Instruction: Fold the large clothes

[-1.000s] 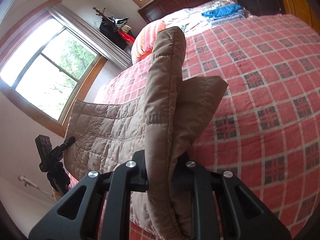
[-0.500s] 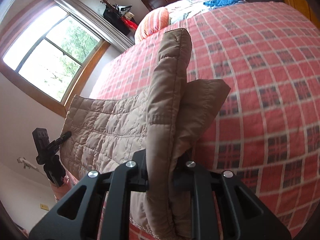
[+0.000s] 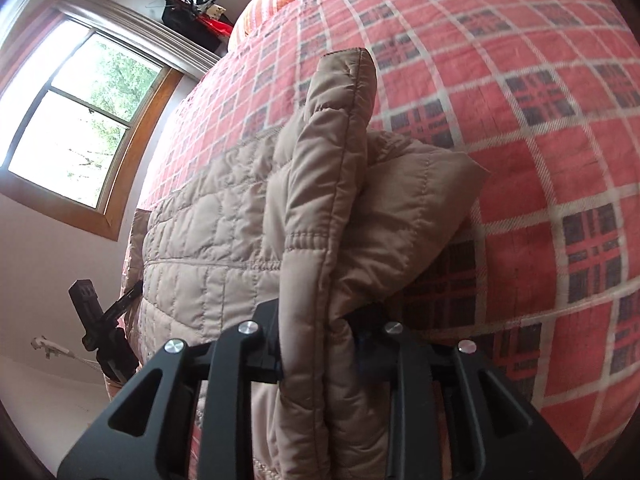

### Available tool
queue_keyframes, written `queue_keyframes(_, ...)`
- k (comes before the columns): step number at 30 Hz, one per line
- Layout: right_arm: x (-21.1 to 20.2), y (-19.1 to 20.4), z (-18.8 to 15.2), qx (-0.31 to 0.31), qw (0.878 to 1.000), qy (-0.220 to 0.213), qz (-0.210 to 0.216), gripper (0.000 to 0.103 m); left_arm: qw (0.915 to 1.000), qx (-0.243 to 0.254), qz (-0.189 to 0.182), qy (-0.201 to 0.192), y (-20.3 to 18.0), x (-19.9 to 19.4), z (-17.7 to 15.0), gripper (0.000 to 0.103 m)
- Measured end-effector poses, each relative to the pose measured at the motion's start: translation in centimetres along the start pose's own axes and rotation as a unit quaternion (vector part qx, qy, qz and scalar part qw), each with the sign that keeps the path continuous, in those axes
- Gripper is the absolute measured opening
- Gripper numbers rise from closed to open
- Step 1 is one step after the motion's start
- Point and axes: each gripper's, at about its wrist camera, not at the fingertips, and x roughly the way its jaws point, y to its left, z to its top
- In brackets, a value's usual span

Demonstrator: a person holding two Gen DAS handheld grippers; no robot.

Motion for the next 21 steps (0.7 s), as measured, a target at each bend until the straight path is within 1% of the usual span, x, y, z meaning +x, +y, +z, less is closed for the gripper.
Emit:
queue_keyframes(5, 0.4, -0.4, -0.4, 0.011, 1.0, 0.001, 0.013, 0.03, 1.0, 0.002, 0.007, -0.002, -0.1, 0.1, -1.0, 0.033)
queue_keyframes(7, 0.2, -0.4, -0.5, 0.01, 1.0, -0.002, 0.005, 0.036, 1.0, -0.002, 0.009, -0.002, -0.3, 0.0, -1.1, 0.035)
queue_keyframes(9, -0.4, -0.1, -0.9, 0.0, 1.0, -0.009, -0.019, 0.048, 0.9998, -0.005, 0.02, -0.004, -0.4, -0.3, -1.1, 0.041)
queue_keyframes(10, -0.9, 0.4, -1.1, -0.005, 0.999, -0.013, -0.035, 0.05, 0.9996, -0.009, 0.026, -0.005, -0.5, -0.5, -1.2, 0.042)
queue_keyframes(11, -1.1, 0.9, -0.9, -0.01, 0.999, -0.017, -0.049, 0.055, 0.9995, -0.011, 0.03, -0.007, -0.6, -0.8, -1.3, 0.043)
queue_keyframes(12, -1.7, 1.4, -1.2, -0.016, 0.997, -0.026, -0.074, 0.063, 0.9993, -0.013, 0.033, -0.007, -0.7, -1.1, -1.4, 0.043)
queue_keyframes(13, -2.3, 1.8, -1.4, -0.021, 0.994, -0.035, -0.098, 0.066, 0.9991, -0.016, 0.037, -0.008, -0.7, -1.4, -1.5, 0.043)
queue_keyframes(15, -3.4, 2.6, -1.8, -0.033, 0.99, -0.051, -0.127, 0.067, 0.9988, -0.017, 0.044, -0.014, -1.1, -2.1, -1.8, 0.044)
queue_keyframes(19, -6.0, 5.4, -3.1, -0.062, 0.983, -0.077, -0.153, 0.067, 0.9974, -0.011, 0.068, -0.019, -1.8, -3.4, -1.9, 0.045)
queue_keyframes(21, -6.3, 7.3, -3.8, -0.085, 0.98, -0.079, -0.164, 0.067, 0.9965, -0.007, 0.081, -0.02, -2.2, -3.9, -1.9, 0.046)
